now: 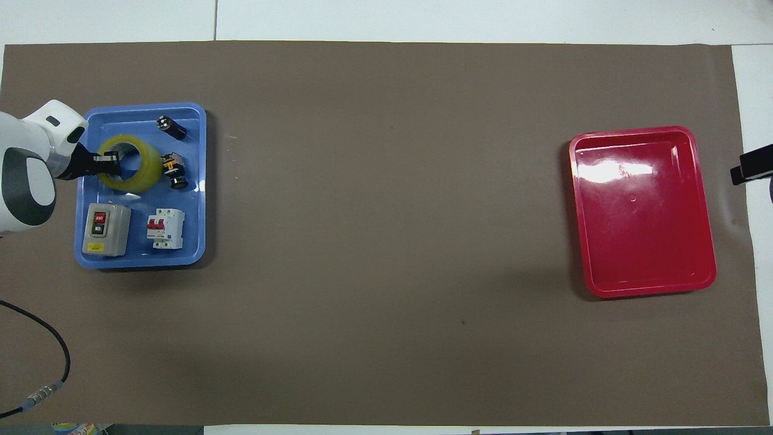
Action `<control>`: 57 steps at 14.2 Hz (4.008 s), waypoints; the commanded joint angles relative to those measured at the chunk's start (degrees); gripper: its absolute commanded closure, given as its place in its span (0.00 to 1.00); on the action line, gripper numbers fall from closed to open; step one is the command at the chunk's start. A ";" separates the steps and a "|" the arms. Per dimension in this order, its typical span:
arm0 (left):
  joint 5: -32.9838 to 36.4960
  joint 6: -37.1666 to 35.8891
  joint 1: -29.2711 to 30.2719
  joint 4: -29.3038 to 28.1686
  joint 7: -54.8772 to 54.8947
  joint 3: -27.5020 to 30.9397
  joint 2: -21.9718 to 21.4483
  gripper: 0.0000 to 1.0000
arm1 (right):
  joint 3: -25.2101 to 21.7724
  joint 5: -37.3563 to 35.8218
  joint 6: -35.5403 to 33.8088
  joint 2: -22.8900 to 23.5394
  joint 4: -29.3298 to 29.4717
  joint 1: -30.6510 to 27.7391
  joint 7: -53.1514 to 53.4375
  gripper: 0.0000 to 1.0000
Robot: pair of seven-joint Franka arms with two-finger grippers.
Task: Place and move tape with both arms
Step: 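Carry the tape with the left gripper and set it on the table center, then withdraw the left gripper while the right gripper reaches and grasps the tape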
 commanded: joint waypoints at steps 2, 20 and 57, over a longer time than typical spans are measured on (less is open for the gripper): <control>-1.14 -7.17 -0.26 -0.82 -0.61 -0.03 -8.00 1.00 | 0.23 0.47 0.34 -0.56 -0.51 -0.38 0.07 0.00; 12.11 -3.59 -44.27 -1.19 -56.37 -0.38 -4.35 1.00 | 0.23 0.47 0.25 -0.56 -0.51 -0.64 -0.02 0.00; 0.44 -49.46 -5.72 16.96 -1.34 0.41 -23.30 0.00 | 0.67 6.63 49.99 19.21 -18.44 35.13 25.20 0.17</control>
